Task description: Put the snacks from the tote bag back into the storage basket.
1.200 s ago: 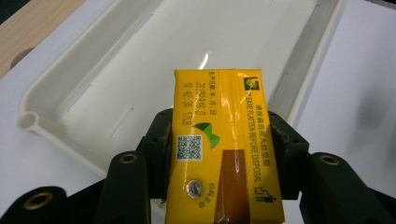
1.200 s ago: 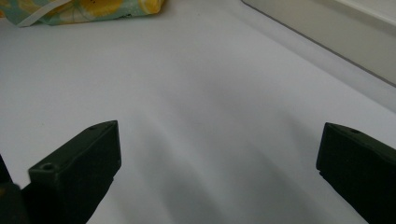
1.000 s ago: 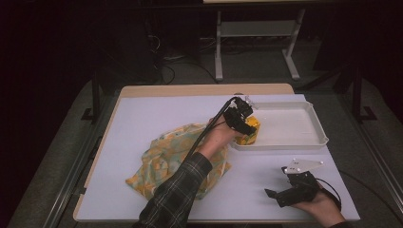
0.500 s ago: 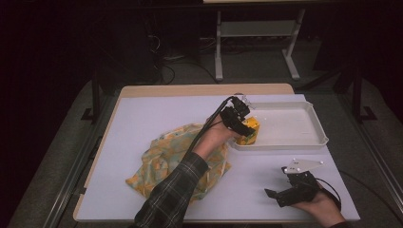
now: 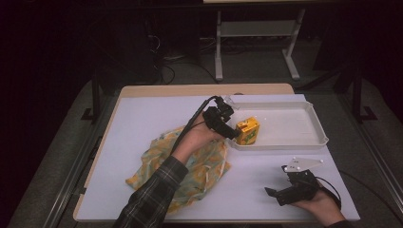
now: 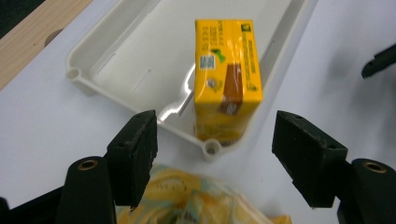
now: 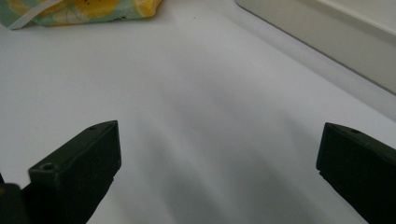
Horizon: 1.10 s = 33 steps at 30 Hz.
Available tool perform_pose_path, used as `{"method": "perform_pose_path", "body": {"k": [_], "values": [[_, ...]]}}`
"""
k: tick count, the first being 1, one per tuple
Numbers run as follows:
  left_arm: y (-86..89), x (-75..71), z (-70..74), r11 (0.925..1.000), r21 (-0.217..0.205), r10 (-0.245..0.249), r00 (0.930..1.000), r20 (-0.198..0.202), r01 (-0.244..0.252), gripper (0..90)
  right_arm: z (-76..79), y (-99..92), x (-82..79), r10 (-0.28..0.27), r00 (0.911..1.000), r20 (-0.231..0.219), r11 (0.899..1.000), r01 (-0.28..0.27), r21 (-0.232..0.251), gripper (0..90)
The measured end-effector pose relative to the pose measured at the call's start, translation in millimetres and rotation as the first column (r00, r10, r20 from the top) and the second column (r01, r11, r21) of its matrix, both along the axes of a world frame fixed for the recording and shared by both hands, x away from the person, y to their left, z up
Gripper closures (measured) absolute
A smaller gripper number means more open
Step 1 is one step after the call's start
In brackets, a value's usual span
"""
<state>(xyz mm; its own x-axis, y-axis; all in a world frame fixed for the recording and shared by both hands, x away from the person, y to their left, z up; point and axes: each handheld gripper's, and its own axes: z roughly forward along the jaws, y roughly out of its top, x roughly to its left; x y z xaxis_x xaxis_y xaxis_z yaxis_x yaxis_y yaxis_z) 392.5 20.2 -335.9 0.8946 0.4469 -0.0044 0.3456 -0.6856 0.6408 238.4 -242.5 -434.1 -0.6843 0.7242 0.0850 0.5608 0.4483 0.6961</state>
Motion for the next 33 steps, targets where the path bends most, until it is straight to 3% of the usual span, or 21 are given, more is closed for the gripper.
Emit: {"method": "perform_pose_path", "body": {"k": [5,9,19,24,29,33], "values": [[17.5,-9.4,4.4,1.0000,0.001,-0.006,1.0000,-0.002,0.006,29.9,3.4,-2.3,3.8,-0.006,1.0000,0.003,1.000,0.006,0.006,0.0],[29.8,-15.8,10.3,0.9993,-0.037,-0.004,1.0000,0.005,0.004,29.7,8.0,-3.0,7.3,-0.010,0.9999,0.001,1.000,0.010,0.020,4.8],[64.1,-32.7,25.5,0.9998,-0.021,-0.006,0.9994,0.035,0.007,29.9,15.4,-1.0,15.4,-0.007,0.9999,0.011,0.999,0.007,0.033,9.1],[88.7,-41.8,24.3,0.9994,-0.033,0.015,0.9994,0.033,-0.014,30.0,21.6,-0.6,23.2,0.001,1.0000,0.000,0.999,-0.001,0.052,20.8],[113.6,-49.6,20.8,0.9983,-0.048,0.034,0.9987,0.038,-0.032,29.5,30.4,-0.1,33.6,0.027,0.9996,0.001,0.997,-0.027,0.072,44.8],[132.1,-56.2,18.5,0.9973,-0.055,0.051,0.9978,0.042,-0.048,29.1,35.3,-0.1,42.8,0.045,0.9990,0.007,0.996,-0.045,0.079,58.5]]}}
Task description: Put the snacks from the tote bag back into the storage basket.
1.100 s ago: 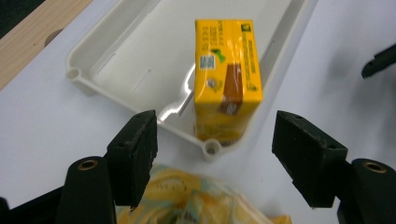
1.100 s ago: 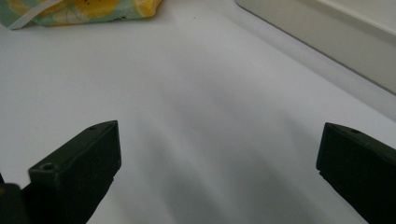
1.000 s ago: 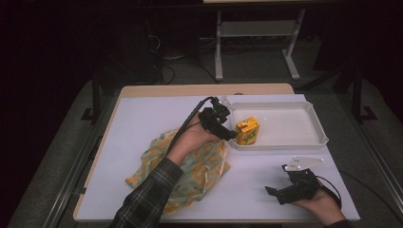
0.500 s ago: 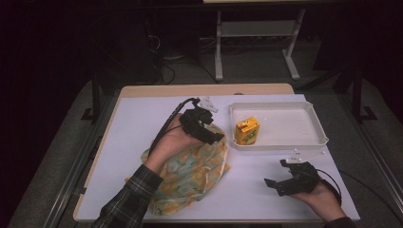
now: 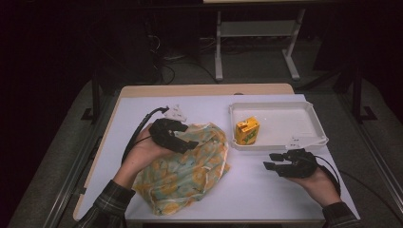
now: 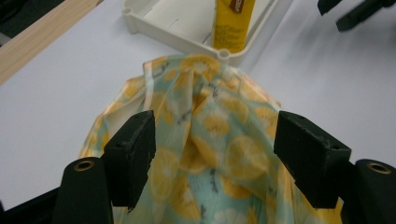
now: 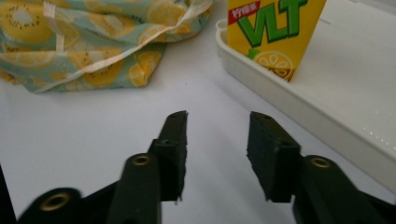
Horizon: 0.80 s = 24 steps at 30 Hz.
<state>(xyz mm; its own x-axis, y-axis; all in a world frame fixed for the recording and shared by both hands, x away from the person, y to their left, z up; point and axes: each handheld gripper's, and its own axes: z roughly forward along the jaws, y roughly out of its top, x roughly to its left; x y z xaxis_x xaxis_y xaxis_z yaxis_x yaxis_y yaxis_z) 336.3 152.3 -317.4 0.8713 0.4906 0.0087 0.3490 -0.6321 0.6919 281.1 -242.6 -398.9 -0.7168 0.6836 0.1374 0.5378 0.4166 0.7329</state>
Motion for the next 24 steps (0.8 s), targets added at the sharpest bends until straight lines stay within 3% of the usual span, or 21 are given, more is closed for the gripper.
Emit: {"method": "perform_pose_path", "body": {"k": [6,11,19,24], "values": [[30.1,-12.1,-5.9,0.9992,-0.015,0.038,0.9993,0.003,-0.038,27.4,8.3,2.5,14.2,0.009,0.9999,-0.007,1.000,-0.009,0.000,76.9],[52.4,-20.3,-12.2,0.9974,-0.030,0.065,0.9979,0.003,-0.065,25.7,14.2,4.3,23.6,0.020,0.9996,0.020,0.999,-0.019,-0.031,88.6],[79.0,-34.3,-21.1,0.9938,-0.032,0.107,0.9942,0.009,-0.106,23.6,22.7,2.3,39.0,0.021,0.9985,0.050,0.999,-0.020,-0.033,89.7],[96.7,-45.4,-29.2,0.9898,-0.034,0.139,0.9903,0.010,-0.138,23.5,25.2,-0.8,50.6,0.009,0.9989,0.046,1.000,-0.008,-0.030,89.7]]}}
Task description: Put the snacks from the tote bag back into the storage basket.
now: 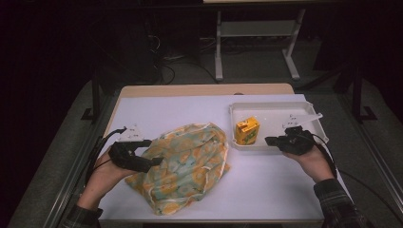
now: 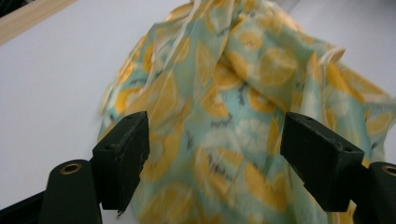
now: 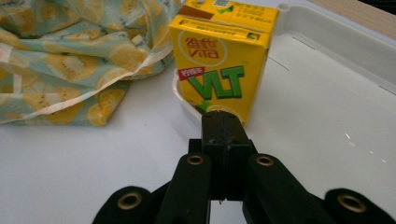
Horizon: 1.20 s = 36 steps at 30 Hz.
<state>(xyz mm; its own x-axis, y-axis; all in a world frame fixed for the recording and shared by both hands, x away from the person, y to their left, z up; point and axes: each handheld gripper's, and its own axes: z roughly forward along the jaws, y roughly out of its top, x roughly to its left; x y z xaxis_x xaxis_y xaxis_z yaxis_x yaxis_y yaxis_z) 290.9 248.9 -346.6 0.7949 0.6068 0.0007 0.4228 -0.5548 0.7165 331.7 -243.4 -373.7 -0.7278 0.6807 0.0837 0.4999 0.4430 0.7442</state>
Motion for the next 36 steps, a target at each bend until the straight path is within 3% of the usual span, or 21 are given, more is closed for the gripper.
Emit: {"method": "perform_pose_path", "body": {"k": [9,18,24,28,36], "values": [[39.3,-16.7,-14.5,0.9962,-0.021,0.085,0.9960,0.026,-0.085,23.5,-2.4,-1.2,22.4,-0.022,0.9997,-0.007,0.999,0.022,-0.025,89.8],[70.8,-27.1,-33.3,0.9851,-0.012,0.172,0.9851,0.011,-0.172,22.5,-11.8,3.7,45.7,-0.018,0.9998,-0.006,0.998,0.018,-0.064,89.8],[87.5,-30.3,-44.3,0.9749,0.003,0.222,0.9748,0.019,-0.222,22.1,-20.2,6.9,56.8,-0.012,0.9996,-0.026,0.999,0.011,-0.050,89.8],[94.0,-29.2,-50.5,0.9688,0.007,0.248,0.9688,0.014,-0.248,22.1,-23.8,8.9,59.1,-0.002,0.9995,-0.031,0.998,0.000,-0.057,89.8],[93.4,-27.3,-55.6,0.9694,0.018,0.245,0.9695,-0.002,-0.245,22.1,-25.7,9.8,59.7,0.023,0.9995,-0.019,0.999,-0.024,-0.047,89.8]]}}
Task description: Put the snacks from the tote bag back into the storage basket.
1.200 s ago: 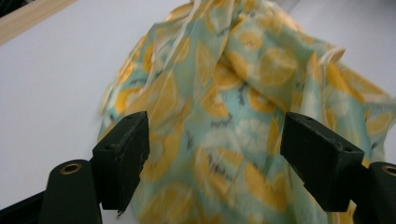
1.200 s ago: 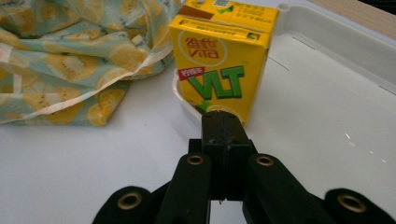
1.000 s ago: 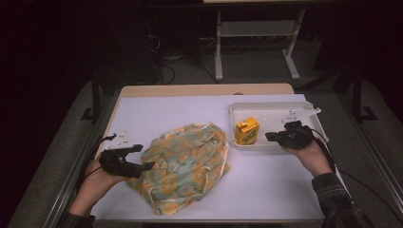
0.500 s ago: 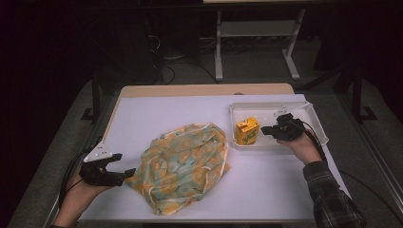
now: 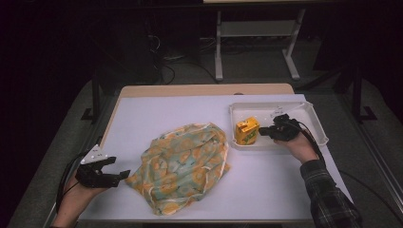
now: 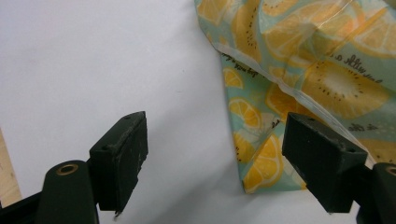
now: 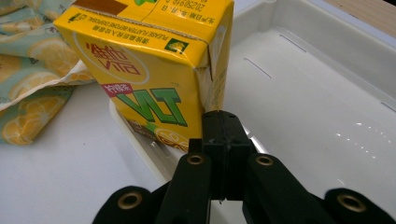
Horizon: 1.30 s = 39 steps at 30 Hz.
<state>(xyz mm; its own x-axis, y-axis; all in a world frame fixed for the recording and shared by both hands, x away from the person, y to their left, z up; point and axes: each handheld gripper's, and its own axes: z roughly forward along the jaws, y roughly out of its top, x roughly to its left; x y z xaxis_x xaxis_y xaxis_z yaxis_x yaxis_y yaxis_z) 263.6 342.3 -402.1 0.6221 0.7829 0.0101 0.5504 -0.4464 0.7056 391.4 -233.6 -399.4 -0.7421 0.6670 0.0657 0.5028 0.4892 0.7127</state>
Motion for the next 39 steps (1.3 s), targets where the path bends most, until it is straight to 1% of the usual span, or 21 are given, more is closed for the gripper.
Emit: {"method": "perform_pose_path", "body": {"k": [10,19,21,22,25,30,34,35,38,39], "values": [[-1.7,0.8,-3.0,1.0000,0.000,-0.007,0.9998,-0.017,0.007,22.0,-0.9,-0.7,-1.1,0.035,0.9994,-0.008,0.999,-0.035,0.001,89.9],[-1.8,1.3,-3.8,0.9999,0.002,-0.014,0.9995,-0.029,0.014,21.6,-0.8,-0.7,-4.1,0.047,0.9986,-0.024,0.999,-0.047,0.000,89.9],[-1.9,1.5,-3.8,0.9999,0.004,-0.016,0.9995,-0.029,0.016,21.6,-0.4,-0.4,-5.4,0.047,0.9985,-0.029,0.999,-0.047,-0.003,89.9],[-1.9,1.5,-3.8,0.9999,0.004,-0.015,0.9994,-0.029,0.016,21.6,-0.5,-0.7,-5.5,0.056,0.9982,-0.021,0.998,-0.056,-0.009,89.9],[-1.7,1.5,-3.6,0.9999,0.003,-0.015,0.9995,-0.029,0.016,21.6,0.4,0.2,-8.1,0.058,0.9979,-0.031,0.998,-0.058,-0.010,89.9],[-1.1,2.1,-4.3,0.9999,0.002,-0.015,0.9996,-0.026,0.015,21.6,1.5,0.7,-11.3,0.070,0.9970,-0.032,0.997,-0.071,-0.020,89.9],[0.0,2.4,-4.7,0.9999,-0.003,-0.011,0.9995,-0.031,0.011,21.3,2.2,1.6,-14.0,0.074,0.9965,-0.038,0.997,-0.075,-0.028,89.9],[0.2,2.6,-4.7,0.9999,-0.003,-0.011,0.9994,-0.033,0.011,21.2,1.9,1.5,-14.1,0.081,0.9962,-0.032,0.996,-0.082,-0.028,89.9],[0.4,2.7,-4.6,0.9999,-0.002,-0.013,0.9992,-0.038,0.013,21.1,2.9,2.2,-16.5,0.078,0.9958,-0.047,0.996,-0.080,-0.029,89.9],[0.2,2.7,-4.6,0.9999,-0.002,-0.012,0.9992,-0.038,0.012,21.0,2.8,2.0,-16.8,0.085,0.9955,-0.043,0.996,-0.086,-0.035,89.9]]}}
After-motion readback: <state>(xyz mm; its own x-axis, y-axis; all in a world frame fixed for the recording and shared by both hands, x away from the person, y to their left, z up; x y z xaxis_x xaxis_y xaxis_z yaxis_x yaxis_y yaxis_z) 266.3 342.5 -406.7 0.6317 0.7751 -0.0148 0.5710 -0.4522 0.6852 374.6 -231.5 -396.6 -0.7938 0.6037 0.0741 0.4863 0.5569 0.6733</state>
